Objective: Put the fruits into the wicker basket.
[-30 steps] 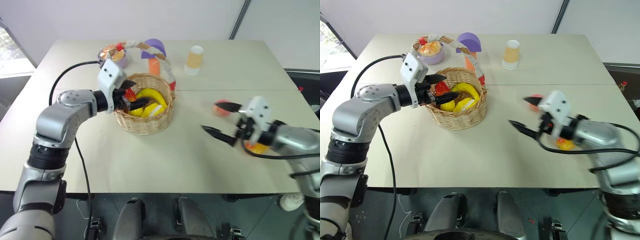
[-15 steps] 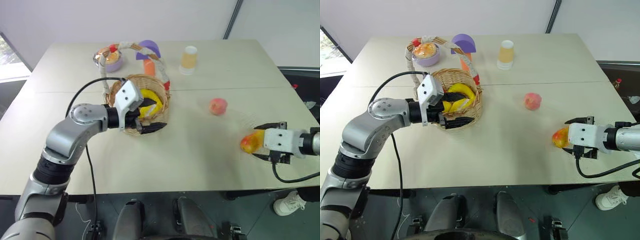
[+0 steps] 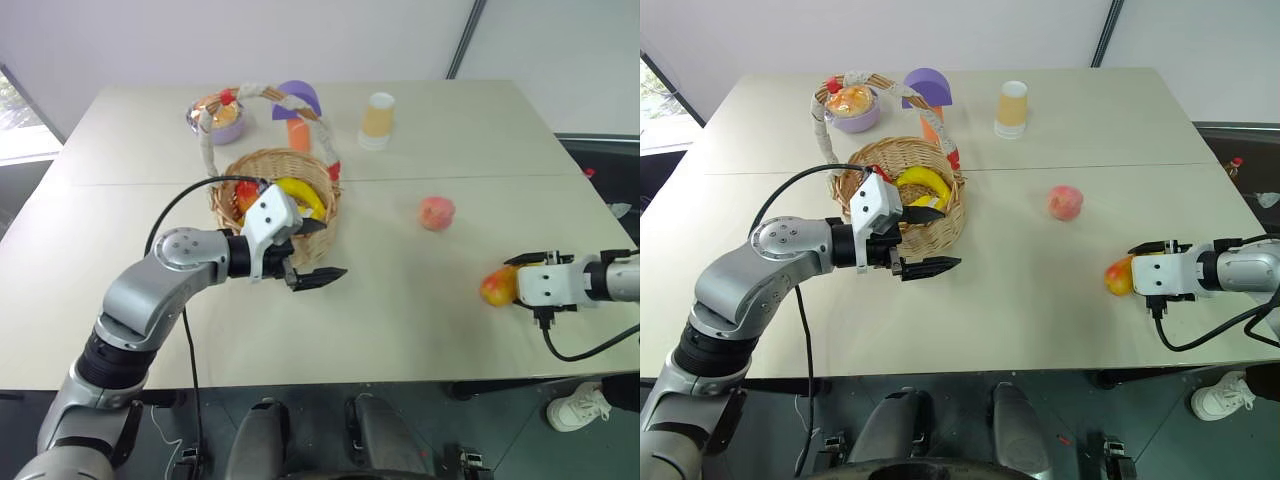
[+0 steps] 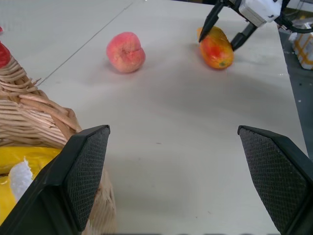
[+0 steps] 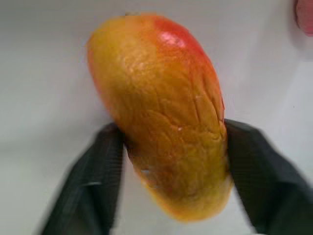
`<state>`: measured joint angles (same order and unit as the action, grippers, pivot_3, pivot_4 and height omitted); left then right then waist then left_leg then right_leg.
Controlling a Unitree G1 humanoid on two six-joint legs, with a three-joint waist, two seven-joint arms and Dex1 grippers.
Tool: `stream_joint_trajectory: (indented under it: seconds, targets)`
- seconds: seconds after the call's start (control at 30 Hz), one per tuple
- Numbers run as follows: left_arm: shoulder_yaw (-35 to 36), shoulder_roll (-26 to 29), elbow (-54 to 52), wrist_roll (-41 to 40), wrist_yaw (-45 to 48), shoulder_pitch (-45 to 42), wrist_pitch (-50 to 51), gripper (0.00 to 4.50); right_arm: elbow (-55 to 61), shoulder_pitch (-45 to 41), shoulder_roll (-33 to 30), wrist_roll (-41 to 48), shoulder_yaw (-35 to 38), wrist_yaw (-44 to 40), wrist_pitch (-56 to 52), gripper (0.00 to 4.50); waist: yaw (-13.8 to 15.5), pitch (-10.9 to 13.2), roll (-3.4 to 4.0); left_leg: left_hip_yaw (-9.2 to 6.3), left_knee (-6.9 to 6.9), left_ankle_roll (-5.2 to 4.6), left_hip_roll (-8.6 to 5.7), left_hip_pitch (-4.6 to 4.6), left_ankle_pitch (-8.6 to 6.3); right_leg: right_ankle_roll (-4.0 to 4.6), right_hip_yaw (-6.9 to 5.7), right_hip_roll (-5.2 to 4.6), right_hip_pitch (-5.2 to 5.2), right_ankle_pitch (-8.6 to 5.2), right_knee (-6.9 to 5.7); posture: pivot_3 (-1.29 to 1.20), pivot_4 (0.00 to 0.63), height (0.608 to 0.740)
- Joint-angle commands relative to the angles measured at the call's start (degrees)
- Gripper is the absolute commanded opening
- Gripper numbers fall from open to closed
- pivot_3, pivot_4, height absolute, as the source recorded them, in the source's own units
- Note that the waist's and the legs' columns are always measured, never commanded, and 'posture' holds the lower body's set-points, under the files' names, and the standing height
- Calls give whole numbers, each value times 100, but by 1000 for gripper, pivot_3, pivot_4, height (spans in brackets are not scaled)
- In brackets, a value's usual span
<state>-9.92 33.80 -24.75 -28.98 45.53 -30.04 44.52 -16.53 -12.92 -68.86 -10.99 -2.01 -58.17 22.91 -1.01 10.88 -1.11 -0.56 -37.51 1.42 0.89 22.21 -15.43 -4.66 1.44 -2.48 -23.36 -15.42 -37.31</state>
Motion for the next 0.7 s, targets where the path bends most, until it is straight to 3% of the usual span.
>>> stream_joint_trajectory:
  seconds: [0.03,0.17,0.3,0.43,0.5,0.7]
  targets:
    - [276,61,-188,-130,31,69,-68,4500,165,30,-12,-5,132,171,61,1694,-2,0,0,0,0,0,0,0,0,0,0,0,0,0,-1,0,150,740]
    - [839,105,-209,-347,-38,334,-98,4500,893,82,77,580,511,131,-462,1694,-8,2,6,1,-1,0,2,0,0,0,1,-1,-2,0,-4,0,150,740]
    - [1845,383,20,-579,-110,731,-93,4500,2926,-91,486,2413,833,-102,-2252,1694,-23,5,11,-14,0,0,12,-3,0,0,3,1,-7,0,-17,0,150,740]
    - [2690,744,257,-674,146,1197,-437,4500,4311,-1246,1543,3656,213,397,-3707,1694,-13,5,11,-33,2,0,23,-7,0,2,-2,11,-5,-1,-20,0,150,740]
    - [2907,868,326,-674,248,1414,-581,4500,4506,-1872,2269,3698,-307,660,-4133,1694,5,4,9,-35,-1,1,34,-4,0,3,-6,9,-4,-1,-19,0,150,740]
    - [3260,1081,299,-659,248,1930,-819,4500,3627,-3120,4239,2334,-1663,1742,-4327,1694,45,3,5,-43,-3,2,6,20,0,4,-13,-19,-20,0,-17,0,150,740]
